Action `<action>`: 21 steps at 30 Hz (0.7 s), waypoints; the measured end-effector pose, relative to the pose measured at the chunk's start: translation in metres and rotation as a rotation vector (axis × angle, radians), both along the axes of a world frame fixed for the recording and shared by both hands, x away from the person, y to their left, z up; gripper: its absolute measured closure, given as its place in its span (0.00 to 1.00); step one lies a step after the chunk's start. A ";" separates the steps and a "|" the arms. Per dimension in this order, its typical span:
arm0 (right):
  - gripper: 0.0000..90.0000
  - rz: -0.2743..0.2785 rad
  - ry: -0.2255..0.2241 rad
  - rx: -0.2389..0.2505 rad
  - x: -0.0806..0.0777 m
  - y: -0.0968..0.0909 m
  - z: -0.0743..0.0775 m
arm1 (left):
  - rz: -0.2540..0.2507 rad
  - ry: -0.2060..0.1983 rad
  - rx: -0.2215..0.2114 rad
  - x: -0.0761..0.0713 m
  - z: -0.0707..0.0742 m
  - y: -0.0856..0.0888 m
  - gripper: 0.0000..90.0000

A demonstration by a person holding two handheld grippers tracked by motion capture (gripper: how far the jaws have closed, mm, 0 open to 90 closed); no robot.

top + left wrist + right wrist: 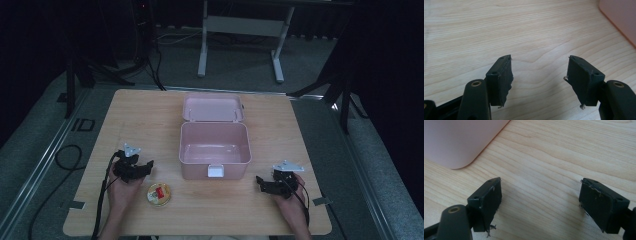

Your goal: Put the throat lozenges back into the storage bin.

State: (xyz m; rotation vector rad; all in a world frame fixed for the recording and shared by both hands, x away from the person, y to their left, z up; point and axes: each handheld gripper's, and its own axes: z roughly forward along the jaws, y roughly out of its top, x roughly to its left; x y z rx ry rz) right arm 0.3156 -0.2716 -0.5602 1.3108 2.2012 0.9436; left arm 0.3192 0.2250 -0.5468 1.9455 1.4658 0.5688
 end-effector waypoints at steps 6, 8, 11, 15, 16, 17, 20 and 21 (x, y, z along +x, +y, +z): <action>0.20 0.000 0.000 0.000 0.000 0.000 0.000 | 0.010 -0.034 0.008 -0.005 0.007 0.002 0.41; 0.20 0.001 0.000 0.000 0.000 0.000 0.000 | 0.011 -0.038 0.012 -0.006 0.008 0.002 0.41; 0.20 0.001 0.000 -0.001 0.000 0.000 0.000 | 0.000 -0.045 0.004 -0.007 0.010 0.001 0.41; 0.20 0.002 0.000 -0.001 0.000 0.000 0.000 | -0.028 -0.058 0.033 -0.010 0.013 -0.005 0.41; 0.20 0.002 0.000 -0.001 0.000 0.000 0.000 | -0.033 -0.055 0.034 -0.011 0.014 -0.006 0.41; 0.20 0.002 0.000 -0.001 0.000 0.000 0.000 | -0.040 -0.057 0.029 -0.011 0.015 -0.007 0.41; 0.20 0.002 0.000 -0.001 0.000 0.000 0.000 | -0.062 -0.052 0.040 -0.013 0.019 -0.008 0.41; 0.20 0.001 -0.001 -0.001 0.000 0.000 0.000 | -0.069 -0.051 0.037 -0.013 0.020 -0.008 0.41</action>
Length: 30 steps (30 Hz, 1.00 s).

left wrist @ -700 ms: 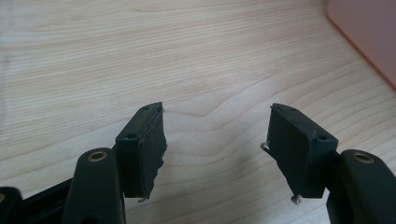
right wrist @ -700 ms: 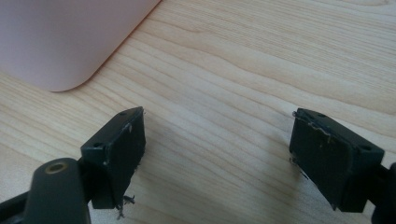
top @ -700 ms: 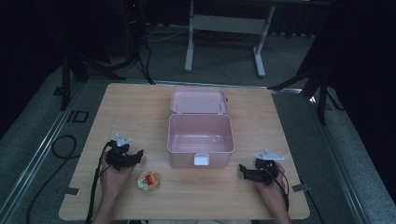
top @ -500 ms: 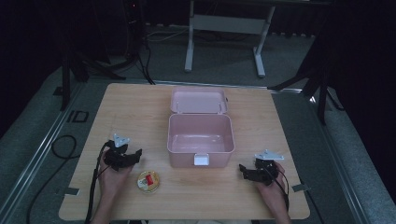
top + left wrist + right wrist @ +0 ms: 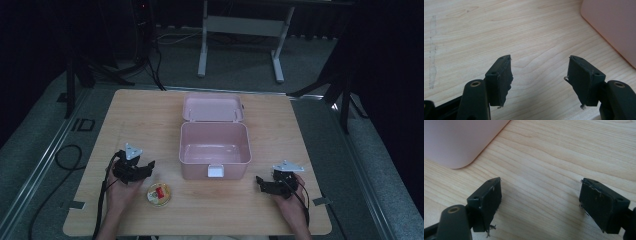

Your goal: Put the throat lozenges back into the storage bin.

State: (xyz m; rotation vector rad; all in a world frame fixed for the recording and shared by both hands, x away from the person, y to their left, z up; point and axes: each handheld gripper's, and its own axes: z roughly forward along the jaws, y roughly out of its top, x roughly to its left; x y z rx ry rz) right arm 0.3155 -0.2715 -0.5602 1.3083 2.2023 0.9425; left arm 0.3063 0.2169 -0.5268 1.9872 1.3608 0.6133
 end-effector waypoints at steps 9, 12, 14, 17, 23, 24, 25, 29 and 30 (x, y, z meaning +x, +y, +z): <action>0.20 0.001 0.000 0.000 0.000 0.000 0.000 | -0.024 0.007 -0.001 -0.003 0.010 0.003 0.41; 0.20 0.001 0.000 0.000 0.000 0.000 0.000 | -0.046 0.010 0.012 -0.005 0.012 0.003 0.41; 0.20 0.001 0.000 0.000 0.000 0.000 0.000 | -0.051 0.012 0.017 -0.006 0.012 0.003 0.41; 0.20 0.001 0.000 0.000 0.000 0.000 0.000 | -0.066 0.013 0.018 -0.008 0.013 0.004 0.41; 0.20 0.001 0.000 0.000 0.000 0.000 0.000 | -0.077 0.029 0.028 -0.010 0.014 0.005 0.41; 0.20 0.001 0.000 0.000 0.000 0.000 0.000 | -0.078 0.032 0.028 -0.010 0.015 0.005 0.41; 0.20 0.001 0.000 0.000 0.000 0.000 0.000 | -0.081 0.034 0.029 -0.011 0.015 0.005 0.41; 0.20 0.001 0.000 0.000 0.000 0.000 0.000 | -0.098 0.036 0.020 -0.012 0.018 0.005 0.41; 0.20 0.001 0.000 0.000 0.000 0.000 0.000 | -0.106 0.041 0.020 -0.012 0.019 0.004 0.41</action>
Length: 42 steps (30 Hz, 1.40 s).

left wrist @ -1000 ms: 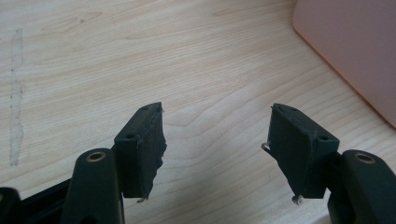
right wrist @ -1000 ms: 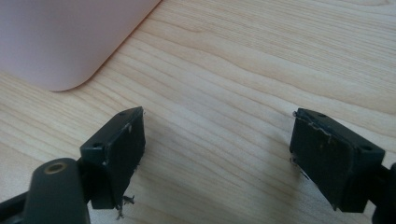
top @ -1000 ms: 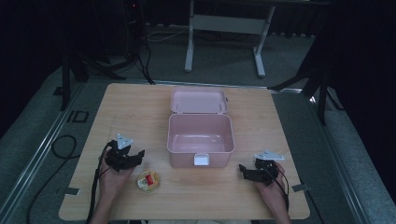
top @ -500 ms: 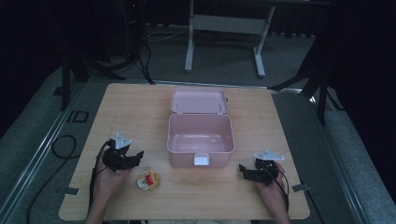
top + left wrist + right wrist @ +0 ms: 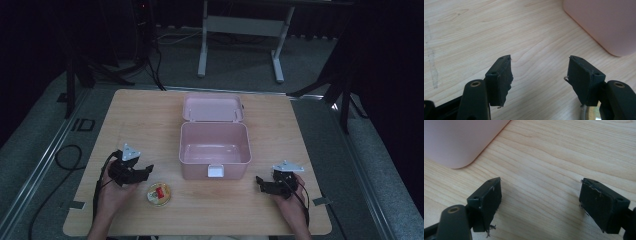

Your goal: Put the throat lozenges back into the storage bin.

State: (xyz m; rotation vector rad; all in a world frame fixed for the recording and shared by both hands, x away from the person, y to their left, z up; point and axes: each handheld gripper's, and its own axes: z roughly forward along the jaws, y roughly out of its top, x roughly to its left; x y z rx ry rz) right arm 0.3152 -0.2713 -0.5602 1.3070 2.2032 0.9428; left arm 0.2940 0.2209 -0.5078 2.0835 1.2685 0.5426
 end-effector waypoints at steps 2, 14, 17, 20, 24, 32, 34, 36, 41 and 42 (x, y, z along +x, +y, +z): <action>0.20 0.000 0.000 0.000 0.000 0.000 0.000 | -0.012 0.005 0.004 -0.001 0.001 -0.002 0.40; 0.20 0.000 0.000 0.000 0.000 0.000 0.000 | -0.066 0.029 0.008 -0.006 0.007 -0.006 0.39; 0.20 0.000 0.000 0.000 0.000 0.000 0.000 | -0.073 0.037 -0.002 -0.008 0.008 -0.006 0.38; 0.20 0.000 0.000 0.000 0.000 0.000 0.000 | -0.088 0.043 0.000 -0.009 0.009 -0.007 0.38; 0.20 0.000 0.000 0.000 0.000 0.000 0.000 | -0.105 0.048 0.005 -0.011 0.012 -0.009 0.37; 0.20 0.000 0.000 0.000 0.000 0.000 0.000 | -0.133 0.072 0.026 -0.012 0.016 -0.012 0.36; 0.20 0.000 0.000 0.000 0.000 0.000 0.000 | -0.141 0.078 0.028 -0.013 0.016 -0.014 0.36; 0.20 0.000 0.000 0.000 0.000 0.000 0.000 | -0.146 0.081 0.032 -0.013 0.017 -0.014 0.36; 0.20 0.000 0.000 0.000 0.000 0.000 0.000 | -0.179 0.109 0.050 -0.012 0.017 -0.018 0.36; 0.20 0.000 0.000 0.000 0.000 0.000 0.000 | -0.179 0.109 0.050 -0.012 0.017 -0.018 0.35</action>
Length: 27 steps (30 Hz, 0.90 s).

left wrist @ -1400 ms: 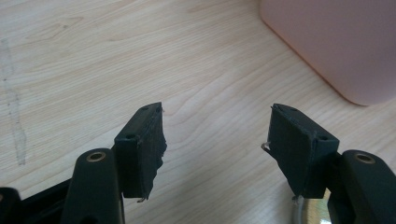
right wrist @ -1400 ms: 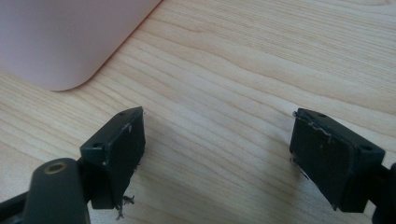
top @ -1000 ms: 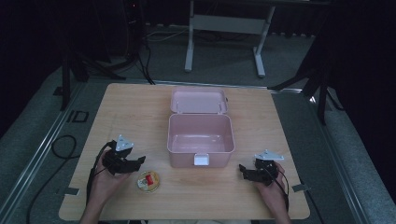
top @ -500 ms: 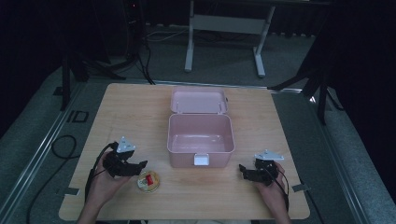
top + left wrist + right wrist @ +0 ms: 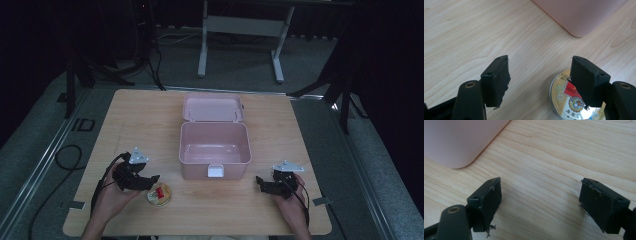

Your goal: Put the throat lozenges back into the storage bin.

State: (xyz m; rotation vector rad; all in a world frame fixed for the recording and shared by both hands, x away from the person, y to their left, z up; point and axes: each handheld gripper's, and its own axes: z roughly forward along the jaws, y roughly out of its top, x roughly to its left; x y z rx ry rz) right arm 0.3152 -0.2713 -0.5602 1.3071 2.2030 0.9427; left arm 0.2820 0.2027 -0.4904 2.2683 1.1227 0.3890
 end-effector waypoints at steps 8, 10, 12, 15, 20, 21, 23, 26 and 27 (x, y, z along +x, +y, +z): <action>0.20 0.000 0.000 0.000 0.000 0.000 0.000 | -0.027 0.034 0.012 0.000 0.002 -0.006 0.32; 0.20 0.000 0.000 0.000 0.000 0.000 0.000 | -0.028 0.030 0.016 -0.001 0.002 -0.007 0.31; 0.20 0.000 0.000 0.000 0.000 0.000 0.000 | -0.026 0.029 0.017 -0.001 0.002 -0.007 0.30; 0.20 0.000 0.000 0.000 0.000 0.000 0.000 | -0.032 0.034 0.027 -0.001 0.002 -0.007 0.30; 0.20 0.000 0.000 0.000 0.000 0.000 0.000 | -0.046 0.043 0.038 -0.003 0.001 -0.009 0.30; 0.20 0.000 0.000 0.000 0.000 0.000 0.000 | -0.052 0.046 0.041 -0.003 0.001 -0.009 0.30; 0.20 0.000 0.000 0.000 0.000 0.000 0.000 | -0.065 0.053 0.053 -0.002 0.002 -0.011 0.29; 0.20 0.000 0.000 0.000 0.000 0.000 0.000 | -0.071 0.056 0.059 -0.002 0.002 -0.013 0.28; 0.20 0.000 0.000 0.000 0.000 0.000 0.000 | -0.073 0.056 0.060 -0.003 0.002 -0.013 0.28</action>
